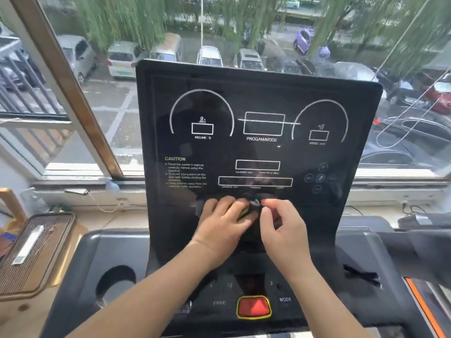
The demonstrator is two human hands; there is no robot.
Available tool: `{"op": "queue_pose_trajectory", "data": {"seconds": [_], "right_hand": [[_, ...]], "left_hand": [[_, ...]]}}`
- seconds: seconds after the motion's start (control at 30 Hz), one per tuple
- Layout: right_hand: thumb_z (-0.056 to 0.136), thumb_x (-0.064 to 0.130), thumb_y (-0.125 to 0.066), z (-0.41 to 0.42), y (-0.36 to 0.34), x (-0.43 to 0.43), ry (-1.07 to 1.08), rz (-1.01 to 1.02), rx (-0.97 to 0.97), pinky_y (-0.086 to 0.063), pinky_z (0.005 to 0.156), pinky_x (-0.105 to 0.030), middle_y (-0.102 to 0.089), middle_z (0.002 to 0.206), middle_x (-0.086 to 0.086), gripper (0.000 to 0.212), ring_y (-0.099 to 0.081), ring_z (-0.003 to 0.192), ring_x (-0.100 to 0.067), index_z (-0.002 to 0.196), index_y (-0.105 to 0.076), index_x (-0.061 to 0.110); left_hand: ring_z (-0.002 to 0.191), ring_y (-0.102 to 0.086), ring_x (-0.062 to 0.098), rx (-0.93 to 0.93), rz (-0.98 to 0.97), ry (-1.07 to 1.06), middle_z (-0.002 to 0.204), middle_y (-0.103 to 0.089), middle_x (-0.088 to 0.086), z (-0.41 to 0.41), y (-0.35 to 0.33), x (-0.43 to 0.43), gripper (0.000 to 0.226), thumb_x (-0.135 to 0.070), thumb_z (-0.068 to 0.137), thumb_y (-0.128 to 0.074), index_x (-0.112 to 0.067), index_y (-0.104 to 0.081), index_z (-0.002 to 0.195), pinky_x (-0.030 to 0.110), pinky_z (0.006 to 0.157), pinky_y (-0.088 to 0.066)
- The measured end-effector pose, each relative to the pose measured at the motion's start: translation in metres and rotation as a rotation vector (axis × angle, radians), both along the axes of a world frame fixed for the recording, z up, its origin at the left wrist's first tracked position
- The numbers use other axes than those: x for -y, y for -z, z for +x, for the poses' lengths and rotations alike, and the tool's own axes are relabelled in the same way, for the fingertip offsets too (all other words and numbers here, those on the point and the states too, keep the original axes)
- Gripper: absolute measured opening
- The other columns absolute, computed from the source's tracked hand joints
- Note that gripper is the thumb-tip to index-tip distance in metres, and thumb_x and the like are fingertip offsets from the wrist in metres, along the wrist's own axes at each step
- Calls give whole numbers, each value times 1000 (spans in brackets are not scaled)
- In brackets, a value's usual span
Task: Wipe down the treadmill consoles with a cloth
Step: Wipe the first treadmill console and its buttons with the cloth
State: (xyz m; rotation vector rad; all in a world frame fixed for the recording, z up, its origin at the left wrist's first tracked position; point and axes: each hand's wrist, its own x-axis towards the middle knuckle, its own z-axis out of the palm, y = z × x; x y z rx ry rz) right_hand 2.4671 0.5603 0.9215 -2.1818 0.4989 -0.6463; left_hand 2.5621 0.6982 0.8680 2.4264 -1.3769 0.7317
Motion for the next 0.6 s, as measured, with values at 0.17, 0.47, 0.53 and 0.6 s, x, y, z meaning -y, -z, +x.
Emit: {"op": "queue_pose_trajectory", "data": {"seconds": [0.17,0.47,0.53,0.6], "right_hand": [[100,19,-60,-15,4,2,19,106,-95,-51,78,-22,-69,94,13,17,-64,89,-6,101,-71,31],[101,22,-58,-42,9,47,267,204,-129,-52,88,-23,-61,112,9,21,-60,100,-2,119,-66,27],[101,24,-58,-45,8,62,319,216,-132,-49,92,-28,-56,122,5,33,-58,110,-9,134,-58,24],[101,26,-59,-48,8,78,368,241,-144,-47,97,-32,-49,135,4,45,-53,121,-14,145,-49,23]], "left_hand": [[103,-68,32,73,14,49,119,-69,3,18,-1,-51,40,-15,88,-67,-28,-70,126,45,82,-56],[94,-67,32,-168,-27,1,113,-75,2,1,-2,-32,38,-14,84,-65,-25,-75,119,42,79,-59],[90,-67,30,-216,-40,-4,109,-75,-1,-10,-6,-7,37,-16,83,-63,-25,-77,116,42,77,-58],[87,-67,29,-252,-38,-5,106,-75,-3,-22,-11,23,38,-20,84,-55,-26,-78,113,41,76,-58]]}}
